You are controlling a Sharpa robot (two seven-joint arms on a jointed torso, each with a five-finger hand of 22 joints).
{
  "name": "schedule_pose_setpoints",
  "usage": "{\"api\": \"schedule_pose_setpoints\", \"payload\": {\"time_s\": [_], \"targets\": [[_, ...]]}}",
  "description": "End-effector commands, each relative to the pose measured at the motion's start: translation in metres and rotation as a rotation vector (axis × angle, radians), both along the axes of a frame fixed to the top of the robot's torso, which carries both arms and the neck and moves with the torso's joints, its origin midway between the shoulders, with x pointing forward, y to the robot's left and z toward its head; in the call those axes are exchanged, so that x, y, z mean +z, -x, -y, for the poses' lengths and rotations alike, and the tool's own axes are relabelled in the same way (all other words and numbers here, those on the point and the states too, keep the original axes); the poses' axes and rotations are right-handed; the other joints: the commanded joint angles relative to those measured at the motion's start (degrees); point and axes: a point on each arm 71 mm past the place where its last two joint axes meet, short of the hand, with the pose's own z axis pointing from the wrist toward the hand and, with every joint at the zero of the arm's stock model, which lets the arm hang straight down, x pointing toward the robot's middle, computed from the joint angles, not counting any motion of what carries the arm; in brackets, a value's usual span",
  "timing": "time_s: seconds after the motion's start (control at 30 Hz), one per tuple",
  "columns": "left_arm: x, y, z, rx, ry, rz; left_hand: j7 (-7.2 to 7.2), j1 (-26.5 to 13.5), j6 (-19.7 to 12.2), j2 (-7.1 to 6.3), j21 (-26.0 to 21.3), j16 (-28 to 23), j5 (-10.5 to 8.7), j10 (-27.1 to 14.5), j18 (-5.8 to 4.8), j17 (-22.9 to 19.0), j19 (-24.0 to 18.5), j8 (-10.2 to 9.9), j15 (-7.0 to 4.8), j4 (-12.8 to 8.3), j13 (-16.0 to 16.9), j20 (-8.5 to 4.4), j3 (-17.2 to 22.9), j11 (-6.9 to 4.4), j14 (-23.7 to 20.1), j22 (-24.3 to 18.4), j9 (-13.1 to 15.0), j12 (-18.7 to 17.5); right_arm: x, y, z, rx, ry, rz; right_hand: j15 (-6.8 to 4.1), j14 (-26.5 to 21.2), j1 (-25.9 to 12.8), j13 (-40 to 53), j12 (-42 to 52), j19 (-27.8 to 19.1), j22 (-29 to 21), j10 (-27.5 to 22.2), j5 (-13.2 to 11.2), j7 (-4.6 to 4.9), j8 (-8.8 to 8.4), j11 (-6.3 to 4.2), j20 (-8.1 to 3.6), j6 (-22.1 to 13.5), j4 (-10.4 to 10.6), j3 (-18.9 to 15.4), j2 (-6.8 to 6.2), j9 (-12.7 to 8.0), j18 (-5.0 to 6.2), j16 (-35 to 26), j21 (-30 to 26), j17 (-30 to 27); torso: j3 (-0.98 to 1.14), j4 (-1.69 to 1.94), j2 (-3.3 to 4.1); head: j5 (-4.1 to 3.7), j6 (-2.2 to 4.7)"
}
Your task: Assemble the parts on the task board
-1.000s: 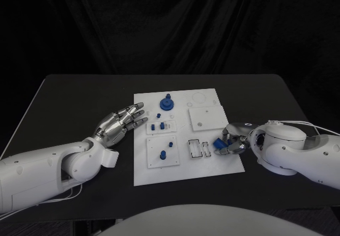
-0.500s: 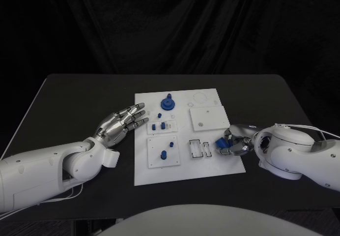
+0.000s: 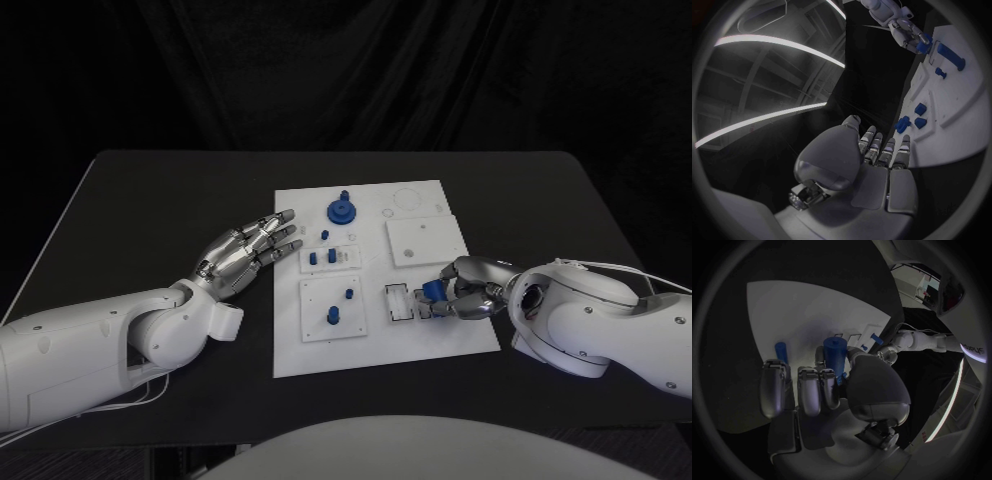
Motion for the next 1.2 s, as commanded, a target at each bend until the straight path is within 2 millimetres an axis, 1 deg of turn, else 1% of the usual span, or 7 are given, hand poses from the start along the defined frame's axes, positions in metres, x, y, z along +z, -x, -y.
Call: {"api": "schedule_pose_setpoints", "payload": {"time_s": [0.03,0.37,0.67,0.87,0.9,0.93,1.2], "targets": [[0.002,0.000,0.001,0.004,0.030,0.026,0.36,0.1,-0.1,-0.08,0.2,0.4,0.17,0.1,-0.71,0.1,0.3,0.4,0.20,0.0,0.0,-0.09,0.2,0.47,0.0,0.1,0.0,0.4,-0.001,0.000,-0.005,0.000,-0.022,-0.022,-0.33,5.9,-1.6,15.1,0.2,2.1,11.9,6.1,-1.3,-2.23,-0.28,-0.30,-0.27,2.6,0.1,-0.4,-0.22,-0.1,-0.39,-0.2,-0.4,14.6,-0.02,0.07,-0.01,-0.01,0.00],[0.002,-0.001,0.002,0.000,0.030,0.024,0.41,0.0,-0.1,-0.07,0.2,0.4,0.18,0.1,-0.72,0.1,0.3,0.4,0.20,0.0,0.1,-0.09,0.3,0.54,0.0,0.0,0.0,0.4,-0.004,-0.003,-0.016,0.025,-0.004,-0.043,-0.15,5.8,-5.6,15.1,0.2,1.6,11.6,6.1,-5.9,-2.05,-0.51,-0.11,-0.07,2.6,0.3,-2.3,1.04,-0.3,-0.12,-0.4,-1.6,14.3,-0.02,0.03,0.00,-0.06,0.00],[0.001,-0.001,0.003,-0.004,0.030,0.021,0.41,0.0,-0.1,-0.07,0.2,0.4,0.18,0.1,-0.72,0.1,0.3,0.4,0.20,0.0,0.1,-0.09,0.3,0.54,0.0,0.0,0.0,0.4,-0.008,-0.007,-0.021,0.033,0.016,-0.057,0.15,5.2,-11.6,15.1,0.2,0.0,10.4,6.1,-13.2,-1.70,-1.14,0.25,0.25,1.9,0.4,-5.3,2.84,-0.7,0.71,-1.8,-5.3,12.1,-0.01,0.04,0.00,0.04,0.00],[0.001,-0.001,0.003,-0.003,0.028,0.020,0.48,0.0,0.0,-0.02,0.2,0.5,0.19,0.2,-0.74,0.1,0.4,0.4,0.22,0.1,0.1,-0.09,0.4,0.57,0.0,0.1,0.1,0.5,-0.007,-0.008,-0.024,0.033,0.004,-0.045,0.14,5.2,-13.7,15.1,0.2,0.0,10.4,6.1,-14.3,-1.73,-0.99,0.21,0.26,2.2,0.4,-6.3,3.83,-0.7,0.74,-1.8,-5.6,12.0,-0.01,-0.01,0.00,0.17,0.00],[0.001,-0.001,0.003,-0.003,0.028,0.020,0.48,0.0,0.0,-0.02,0.2,0.5,0.19,0.2,-0.74,0.1,0.4,0.4,0.22,0.1,0.1,-0.09,0.4,0.57,0.0,0.1,0.1,0.5,-0.007,-0.008,-0.024,0.034,0.003,-0.044,0.09,5.2,-14.9,15.1,0.2,0.0,10.4,6.1,-12.5,-1.78,-0.91,0.16,0.22,2.3,0.4,-7.5,3.90,-0.7,0.75,-1.9,-5.6,11.9,-0.01,0.00,0.00,0.16,0.00],[0.001,-0.001,0.003,-0.003,0.028,0.020,0.48,0.0,0.0,-0.02,0.2,0.5,0.19,0.2,-0.74,0.1,0.4,0.4,0.22,0.1,0.1,-0.09,0.4,0.57,0.0,0.1,0.1,0.5,-0.007,-0.008,-0.025,0.035,0.002,-0.043,0.09,5.2,-14.9,15.1,0.2,0.0,10.4,6.1,-12.5,-1.78,-0.91,0.16,0.22,2.3,0.4,-7.5,3.91,-0.7,0.75,-1.8,-5.7,11.9,0.00,0.01,0.01,0.15,0.00],[0.000,-0.002,0.003,-0.004,0.025,0.017,0.52,0.0,0.0,-0.01,0.2,0.5,0.20,0.2,-0.75,0.1,0.4,0.4,0.22,0.1,0.0,-0.09,0.4,0.60,0.0,0.0,0.1,0.5,-0.006,-0.008,-0.027,0.035,-0.008,-0.034,-0.06,5.2,-18.7,15.1,0.2,-0.1,10.3,6.1,-14.9,-2.00,-0.18,-0.03,0.06,2.8,0.4,-12.5,5.21,-0.3,0.82,-1.9,-6.1,11.8,0.01,0.04,0.01,0.23,0.00]]}}
